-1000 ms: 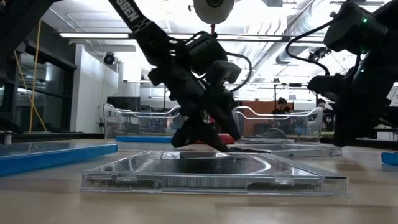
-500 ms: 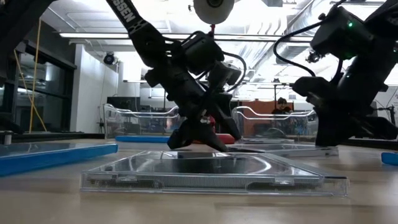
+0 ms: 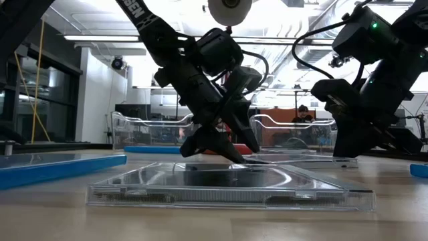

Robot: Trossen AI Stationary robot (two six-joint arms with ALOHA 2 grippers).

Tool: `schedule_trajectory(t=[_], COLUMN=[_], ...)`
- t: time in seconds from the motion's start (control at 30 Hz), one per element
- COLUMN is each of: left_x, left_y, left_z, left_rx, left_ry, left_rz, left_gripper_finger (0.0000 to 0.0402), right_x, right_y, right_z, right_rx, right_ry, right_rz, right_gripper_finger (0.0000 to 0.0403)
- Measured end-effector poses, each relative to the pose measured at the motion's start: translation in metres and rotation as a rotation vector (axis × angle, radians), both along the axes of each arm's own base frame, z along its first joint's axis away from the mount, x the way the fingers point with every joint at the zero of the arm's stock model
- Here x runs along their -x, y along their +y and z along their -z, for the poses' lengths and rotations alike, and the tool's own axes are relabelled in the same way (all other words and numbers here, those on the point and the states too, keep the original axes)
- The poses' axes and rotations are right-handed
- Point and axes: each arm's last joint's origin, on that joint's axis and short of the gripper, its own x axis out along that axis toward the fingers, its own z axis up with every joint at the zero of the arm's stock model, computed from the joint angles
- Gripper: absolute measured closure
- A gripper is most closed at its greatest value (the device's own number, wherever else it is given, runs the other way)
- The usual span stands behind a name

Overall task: Pick & place jewel cases by type
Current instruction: Put the right black cd case into the right transparent bin

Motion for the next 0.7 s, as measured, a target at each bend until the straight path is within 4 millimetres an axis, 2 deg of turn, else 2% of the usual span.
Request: schedule_trajectory(t=[0.37,0.7], left_x=[0.001,0.001], left_y=[0.0,0.001], left_z=[0.0,0.0], left_rx=[-0.009,-0.035], left_ry=[0.003,-0.006], left_rz=[0.002,0.035], left_gripper_finger=[0.0248,0.0248], right_x=[0.002,0.005], right_y=[0.0,-0.001], right_z=[-0.015,-0.036], right_rx=[0.002,0.009], right_ry=[-0.078,-0.176], right_rz=[-0.035,-0.034], right_gripper_finger=[0.0402,0.0402])
